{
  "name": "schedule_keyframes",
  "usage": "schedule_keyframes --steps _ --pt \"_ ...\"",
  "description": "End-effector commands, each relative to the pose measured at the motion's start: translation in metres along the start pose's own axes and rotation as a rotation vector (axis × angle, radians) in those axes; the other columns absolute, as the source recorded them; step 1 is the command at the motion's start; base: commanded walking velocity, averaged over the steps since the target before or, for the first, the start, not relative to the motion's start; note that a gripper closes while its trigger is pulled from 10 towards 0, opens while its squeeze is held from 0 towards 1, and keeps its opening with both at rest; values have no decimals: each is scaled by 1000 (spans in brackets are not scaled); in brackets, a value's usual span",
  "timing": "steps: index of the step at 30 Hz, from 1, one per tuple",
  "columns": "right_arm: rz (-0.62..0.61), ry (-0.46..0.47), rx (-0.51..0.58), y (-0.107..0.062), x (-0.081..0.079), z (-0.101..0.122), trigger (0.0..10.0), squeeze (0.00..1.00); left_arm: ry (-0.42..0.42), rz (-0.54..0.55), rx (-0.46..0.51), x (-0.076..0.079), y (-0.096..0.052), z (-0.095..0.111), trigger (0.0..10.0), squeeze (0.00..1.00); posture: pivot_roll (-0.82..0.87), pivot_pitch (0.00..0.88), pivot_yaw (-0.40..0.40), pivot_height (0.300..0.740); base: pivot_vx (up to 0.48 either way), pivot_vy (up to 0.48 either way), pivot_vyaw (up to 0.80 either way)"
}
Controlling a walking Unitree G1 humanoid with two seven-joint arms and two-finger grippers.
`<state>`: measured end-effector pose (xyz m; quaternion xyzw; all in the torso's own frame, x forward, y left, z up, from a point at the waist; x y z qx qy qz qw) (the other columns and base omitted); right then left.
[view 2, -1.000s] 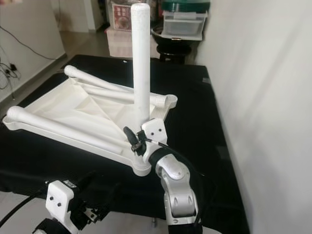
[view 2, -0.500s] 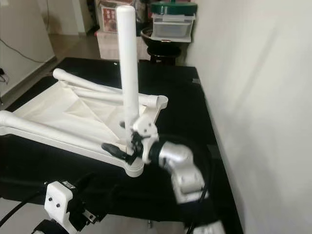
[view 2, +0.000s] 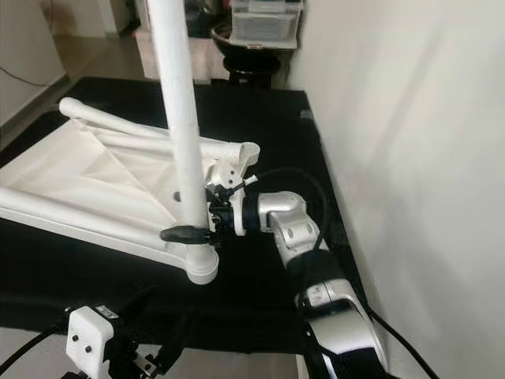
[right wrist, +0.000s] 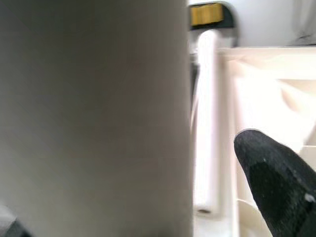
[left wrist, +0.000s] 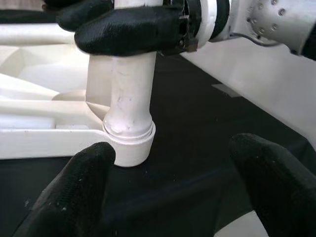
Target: Building children table
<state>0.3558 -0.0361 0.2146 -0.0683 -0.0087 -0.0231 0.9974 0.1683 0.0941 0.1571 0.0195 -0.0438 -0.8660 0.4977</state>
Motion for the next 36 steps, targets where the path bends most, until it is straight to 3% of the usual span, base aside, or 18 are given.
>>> schedule_keyframes --steps 1,4,5,14,17,19,20,24,25,26,27,28,29,30,31,33,34,36 --pt "59 -1 2 7 -4 3 10000 0 8 -10 -23 2 -3 -1 10000 0 128 220 -65 740 0 0 0" --pt "75 10 2 7 -3 5 10000 0 7 -12 -26 3 -3 -1 10000 0 129 222 -64 740 0 0 0" --pt "105 19 3 7 -1 7 78 0 5 -18 -31 5 -5 0 10000 0 124 230 -63 740 0 0 0" --pt "112 6 30 2 2 10 0 0 -1 -23 -40 6 -6 -1 10000 0 91 217 -53 740 0 0 0" --pt "39 -43 49 -5 7 11 0 0 -2 -26 -42 5 -4 -2 10000 0 81 210 -50 740 0 0 0" --pt "-80 -82 105 -19 10 14 0 0 -4 -29 -40 4 -3 -3 10000 0 65 204 -45 740 0 0 0" --pt "-167 -75 121 -27 13 12 0 0 -4 -30 -39 4 -2 -3 10000 0 52 199 -46 740 0 0 0" --pt "-254 -64 129 -35 16 9 0 0 -4 -30 -39 3 -1 -3 10000 0 52 199 -46 740 0 0 0" --pt "-666 -16 131 -39 18 -13 0 0 -1 -32 -37 0 0 -4 10000 0 23 180 -35 740 0 0 0" --pt "-666 -16 131 -39 18 -13 0 0 -1 -32 -37 0 0 -4 10000 0 23 180 -35 740 0 0 0" --pt "-1024 24 122 -61 14 -29 0 0 1 -32 -35 -3 1 -4 10000 0 23 180 -35 740 0 0 0" --pt "-1024 24 122 -61 14 -29 0 0 1 -32 -35 -3 1 -4 10000 0 23 180 -35 740 0 0 0" --pt "-1135 14 106 -58 -13 -44 0 0 4 -35 -33 -6 4 -5 10000 0 6 161 -11 740 0 0 0" --pt "-1146 40 107 -47 -28 -51 0 0 5 -37 -34 -9 6 -8 10000 0 15 127 -12 740 0 0 0" --pt "-1048 46 112 -28 -32 -52 0 0 7 -38 -34 -11 8 -9 10000 0 23 113 -11 740 0 0 0" --pt "-1048 46 112 -28 -32 -52 0 0 7 -38 -34 -11 8 -9 10000 0 23 113 -11 740 0 0 0" --pt "-998 53 113 -18 -34 -53 0 0 8 -38 -35 -13 10 -11 10000 0 22 110 -12 740 0 0 0" --pt "-989 77 113 -15 -31 -56 0 0 9 -35 -35 -14 11 -12 10000 0 25 100 -18 740 0 0 0"
Point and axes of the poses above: a point about 5 cm out from each wrist's last joint towards the gripper, its own y axis pointing out of the wrist towards the gripper, its own z axis along the axis of the wrist's last joint, x = y × z, the point moved 3 cm from there along y, pointing out of the wrist towards the gripper, and after that the axes turned 5 degrees about y, right-handed, at the moved point
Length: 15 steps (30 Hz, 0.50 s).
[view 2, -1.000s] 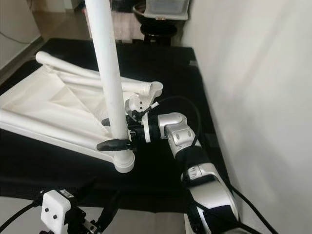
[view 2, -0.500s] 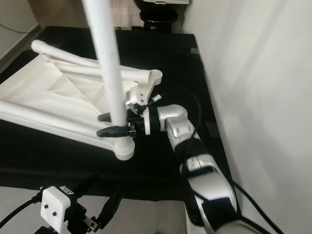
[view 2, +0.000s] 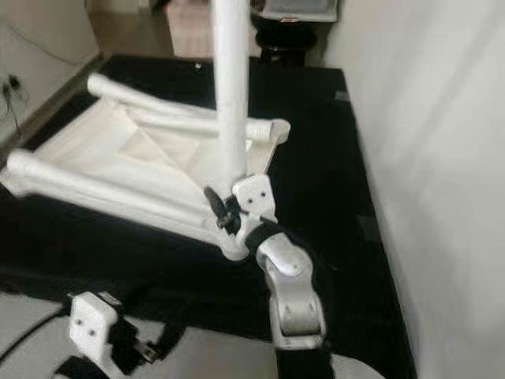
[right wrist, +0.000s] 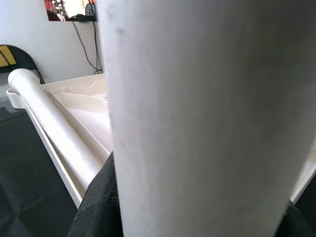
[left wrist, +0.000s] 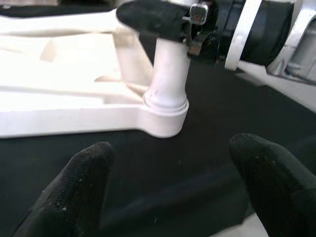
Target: Building children table
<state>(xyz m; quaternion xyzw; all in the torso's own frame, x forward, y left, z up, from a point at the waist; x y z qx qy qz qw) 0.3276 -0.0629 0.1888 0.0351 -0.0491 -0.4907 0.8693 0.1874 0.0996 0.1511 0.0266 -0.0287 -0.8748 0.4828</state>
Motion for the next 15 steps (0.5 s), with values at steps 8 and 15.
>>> schedule_keyframes --steps 8,15 --pt "81 53 -114 12 -10 -19 10000 0 -4 42 -2 -6 0 -5 10000 0 34 80 -28 740 0 0 0" --pt "701 53 -43 21 -26 15 10000 773 -8 27 1 -3 -1 -4 10000 0 54 103 -33 740 0 0 0"
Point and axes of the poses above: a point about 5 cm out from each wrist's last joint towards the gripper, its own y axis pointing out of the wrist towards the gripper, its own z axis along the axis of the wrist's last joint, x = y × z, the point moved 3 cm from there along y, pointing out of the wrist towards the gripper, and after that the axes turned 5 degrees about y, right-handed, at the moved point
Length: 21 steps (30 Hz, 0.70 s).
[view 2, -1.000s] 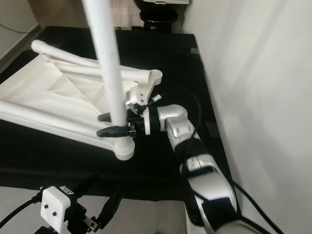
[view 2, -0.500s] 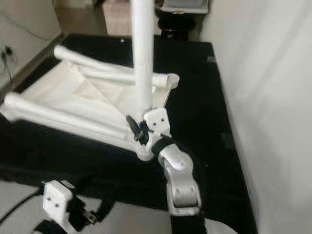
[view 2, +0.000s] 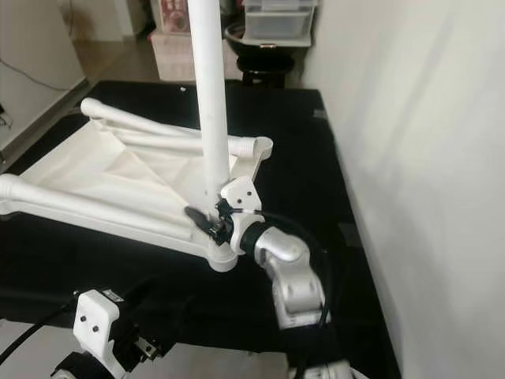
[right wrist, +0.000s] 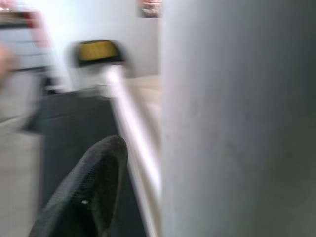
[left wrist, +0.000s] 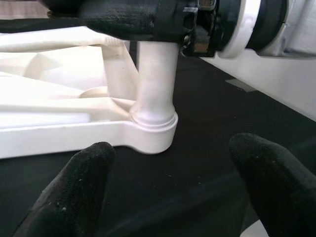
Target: Building children table
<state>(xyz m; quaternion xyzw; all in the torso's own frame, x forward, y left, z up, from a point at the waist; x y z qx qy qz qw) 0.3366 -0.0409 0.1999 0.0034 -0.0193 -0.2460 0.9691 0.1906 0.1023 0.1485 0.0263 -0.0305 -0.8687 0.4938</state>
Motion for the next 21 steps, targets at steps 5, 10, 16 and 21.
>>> schedule_keyframes --steps 5,10,16,21 --pt "278 4 0 14 2 9 10000 0 -9 -3 -2 6 -4 0 10000 0 70 121 -47 740 0 0 0" --pt "357 7 -52 18 10 11 10000 0 -7 -3 -3 10 -7 1 10000 0 78 133 -52 740 0 0 0" --pt "400 42 -72 29 17 15 10000 0 -9 -2 -5 16 -12 5 10000 0 98 173 -58 740 0 0 0" --pt "436 48 -81 29 17 14 4627 0 -13 -3 -9 18 -14 5 10000 0 97 183 -60 740 0 0 0"
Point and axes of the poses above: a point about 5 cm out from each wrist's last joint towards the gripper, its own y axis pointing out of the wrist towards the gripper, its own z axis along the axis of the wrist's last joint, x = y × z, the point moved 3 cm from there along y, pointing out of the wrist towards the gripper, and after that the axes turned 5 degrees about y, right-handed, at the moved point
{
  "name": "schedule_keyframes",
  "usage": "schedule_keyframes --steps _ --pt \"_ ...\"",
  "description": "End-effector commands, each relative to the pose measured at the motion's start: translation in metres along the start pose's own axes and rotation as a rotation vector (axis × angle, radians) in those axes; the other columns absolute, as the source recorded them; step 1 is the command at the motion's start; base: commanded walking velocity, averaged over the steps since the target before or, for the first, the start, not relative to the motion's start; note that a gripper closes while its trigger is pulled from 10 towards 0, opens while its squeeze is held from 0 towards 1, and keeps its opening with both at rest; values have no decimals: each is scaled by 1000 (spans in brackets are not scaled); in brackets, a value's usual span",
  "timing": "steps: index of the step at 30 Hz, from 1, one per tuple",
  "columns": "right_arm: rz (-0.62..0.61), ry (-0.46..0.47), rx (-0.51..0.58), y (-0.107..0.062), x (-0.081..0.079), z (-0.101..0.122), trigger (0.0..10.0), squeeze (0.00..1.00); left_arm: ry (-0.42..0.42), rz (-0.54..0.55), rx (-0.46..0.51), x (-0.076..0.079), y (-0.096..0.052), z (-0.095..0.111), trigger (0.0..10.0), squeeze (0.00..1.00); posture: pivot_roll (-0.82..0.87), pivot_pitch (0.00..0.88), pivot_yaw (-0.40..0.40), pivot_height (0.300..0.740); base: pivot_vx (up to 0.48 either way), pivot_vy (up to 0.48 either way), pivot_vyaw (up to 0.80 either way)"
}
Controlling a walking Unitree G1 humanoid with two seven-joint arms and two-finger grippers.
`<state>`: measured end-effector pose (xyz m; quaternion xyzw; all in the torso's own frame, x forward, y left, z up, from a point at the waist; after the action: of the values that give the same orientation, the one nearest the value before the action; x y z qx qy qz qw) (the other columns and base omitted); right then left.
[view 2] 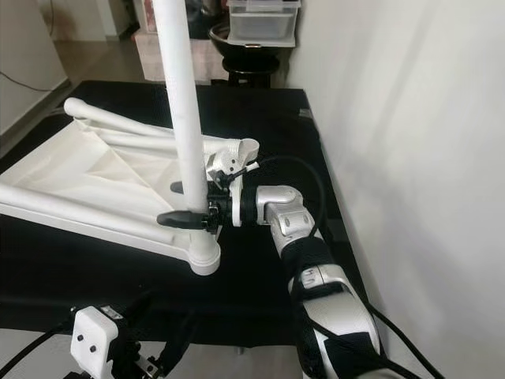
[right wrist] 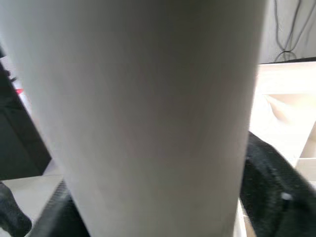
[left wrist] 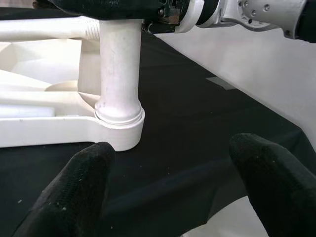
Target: Building children table
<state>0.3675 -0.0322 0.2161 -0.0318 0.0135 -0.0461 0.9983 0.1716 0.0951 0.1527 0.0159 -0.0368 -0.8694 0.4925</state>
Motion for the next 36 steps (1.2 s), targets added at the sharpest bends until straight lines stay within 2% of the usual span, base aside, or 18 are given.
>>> schedule_keyframes --steps 1,9,11,17,18,19,20,21,23,24,26,27,28,31,32,33,35,36 --pt "25 1 9 5 -2 0 0 0 9 -1 -11 3 -2 0 10000 0 95 186 -60 740 0 0 0" --pt "-64 -47 33 -9 7 2 0 0 5 -1 -10 3 -1 0 10000 0 75 185 -62 740 0 0 0" --pt "-197 -101 65 -30 12 3 0 0 5 -1 -6 2 2 0 10000 0 55 179 -64 740 0 0 0" --pt "-294 -133 85 -47 15 2 0 0 6 0 -2 0 3 0 10000 0 55 179 -64 740 0 0 0" --pt "-668 -79 104 -48 11 -21 0 0 11 1 1 -3 4 0 10000 0 25 161 -57 740 0 0 0" --pt "-668 -79 104 -48 11 -21 0 0 11 1 1 -3 4 0 10000 0 25 161 -57 740 0 0 0" --pt "-1023 -30 107 -71 2 -37 0 0 14 1 4 -5 5 -1 10000 0 25 161 -57 740 0 0 0" --pt "-1176 -6 88 -74 -25 -53 0 0 17 1 7 -8 7 -1 10000 0 25 153 -44 740 0 0 0" --pt "-1176 -6 88 -74 -25 -53 0 0 17 1 7 -8 7 -1 10000 0 25 153 -44 740 0 0 0" --pt "-1148 2 86 -56 -50 -59 0 0 20 2 8 -11 9 -2 10000 0 12 144 -35 740 0 0 0" --pt "-1148 2 86 -56 -50 -59 0 0 20 2 8 -11 9 -2 10000 0 12 144 -35 740 0 0 0" --pt "-1096 0 87 -46 -54 -59 0 0 21 2 7 -12 10 -3 10000 0 12 144 -35 740 0 0 0" --pt "-1055 -4 87 -38 -42 -59 0 0 25 7 11 -14 12 -4 10000 0 30 102 -53 740 0 0 0" --pt "-1020 -1 88 -32 -33 -57 0 0 28 18 14 -16 14 -4 10000 0 36 99 -56 740 0 0 0" --pt "-990 -13 72 -28 -25 -56 8392 0 32 27 18 -18 15 -4 10000 0 40 95 -52 740 0 0 0" --pt "-972 -10 63 -27 -20 -53 10000 0 33 31 20 -19 15 -4 10000 0 41 95 -51 740 0 0 0" --pt "-871 -6 69 -21 -18 -48 10000 0 33 31 22 -18 16 -4 10000 0 45 97 -53 740 0 0 0" --pt "-806 -8 99 -19 -20 -38 10000 75 32 26 22 -18 16 -4 10000 0 51 99 -52 740 0 0 0"
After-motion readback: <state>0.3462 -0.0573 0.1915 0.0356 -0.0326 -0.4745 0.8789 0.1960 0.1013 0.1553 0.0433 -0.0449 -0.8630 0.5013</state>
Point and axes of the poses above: a point about 5 cm out from each wrist's last joint towards the gripper, its own y axis pointing out of the wrist towards the gripper, its own z axis along the axis of the wrist's last joint, x = y × z, the point moved 3 cm from there along y, pointing out of the wrist towards the gripper, and after that the axes turned 5 degrees about y, right-handed, at the moved point
